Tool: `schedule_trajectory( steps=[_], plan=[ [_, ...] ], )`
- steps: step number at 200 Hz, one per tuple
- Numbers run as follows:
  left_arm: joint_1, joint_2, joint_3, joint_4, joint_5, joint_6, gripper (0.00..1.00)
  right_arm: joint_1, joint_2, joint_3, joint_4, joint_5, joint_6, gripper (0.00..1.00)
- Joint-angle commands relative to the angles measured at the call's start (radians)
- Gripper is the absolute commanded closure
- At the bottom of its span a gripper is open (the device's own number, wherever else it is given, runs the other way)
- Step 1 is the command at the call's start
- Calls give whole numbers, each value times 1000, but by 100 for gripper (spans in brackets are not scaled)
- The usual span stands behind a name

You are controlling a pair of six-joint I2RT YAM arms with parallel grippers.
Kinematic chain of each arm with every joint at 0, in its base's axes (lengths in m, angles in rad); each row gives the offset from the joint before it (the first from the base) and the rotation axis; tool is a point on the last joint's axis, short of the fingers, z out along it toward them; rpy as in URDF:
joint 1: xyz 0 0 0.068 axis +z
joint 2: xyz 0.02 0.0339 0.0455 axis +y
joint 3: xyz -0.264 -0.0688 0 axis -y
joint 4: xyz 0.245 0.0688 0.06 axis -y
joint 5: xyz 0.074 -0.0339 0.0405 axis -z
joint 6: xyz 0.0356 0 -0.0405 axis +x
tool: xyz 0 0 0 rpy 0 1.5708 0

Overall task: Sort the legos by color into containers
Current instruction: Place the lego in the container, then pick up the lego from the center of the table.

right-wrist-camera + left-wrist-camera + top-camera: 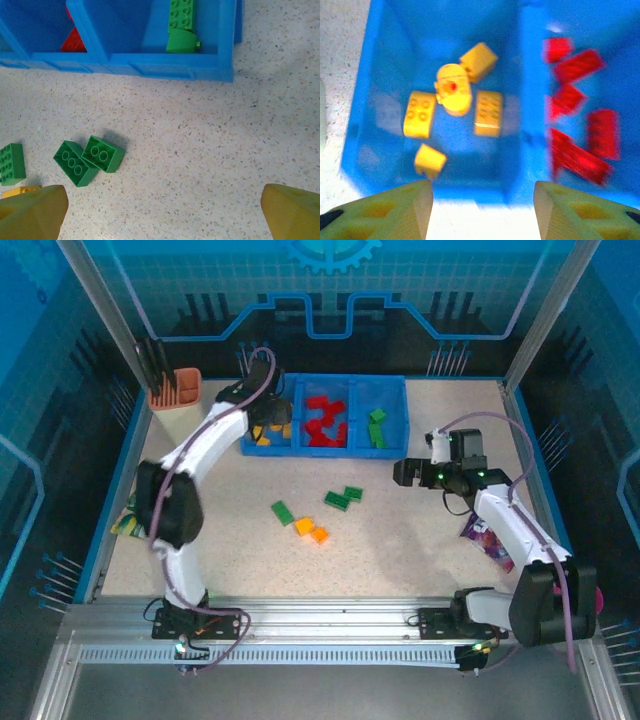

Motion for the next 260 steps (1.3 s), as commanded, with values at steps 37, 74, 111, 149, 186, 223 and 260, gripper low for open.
schedule_trajectory(
  steps=[37, 74, 111, 149, 186, 223, 260],
  plan=[
    [-199, -347, -446, -109, -5, -333, 44, 48, 31, 85, 20, 21, -39, 0],
    [-383, -456, -648, -55, -53, -681, 40, 58, 26, 72, 33, 31, -36, 0],
    [-419, -375, -678, -11, 8, -771, 36, 62, 41, 53, 50, 22, -33, 0],
    [-419, -285, -687, 62, 88, -804, 34, 68, 44, 46, 53, 28, -38, 0],
    [-419, -227, -678, 86, 107, -820, 31, 67, 48, 48, 53, 32, -44, 0],
    [-418, -170, -666, 99, 123, -814, 28, 69, 61, 47, 59, 30, -45, 0],
    [-419, -107, -650, 126, 158, -814, 29, 69, 71, 50, 61, 30, -50, 0]
  ],
)
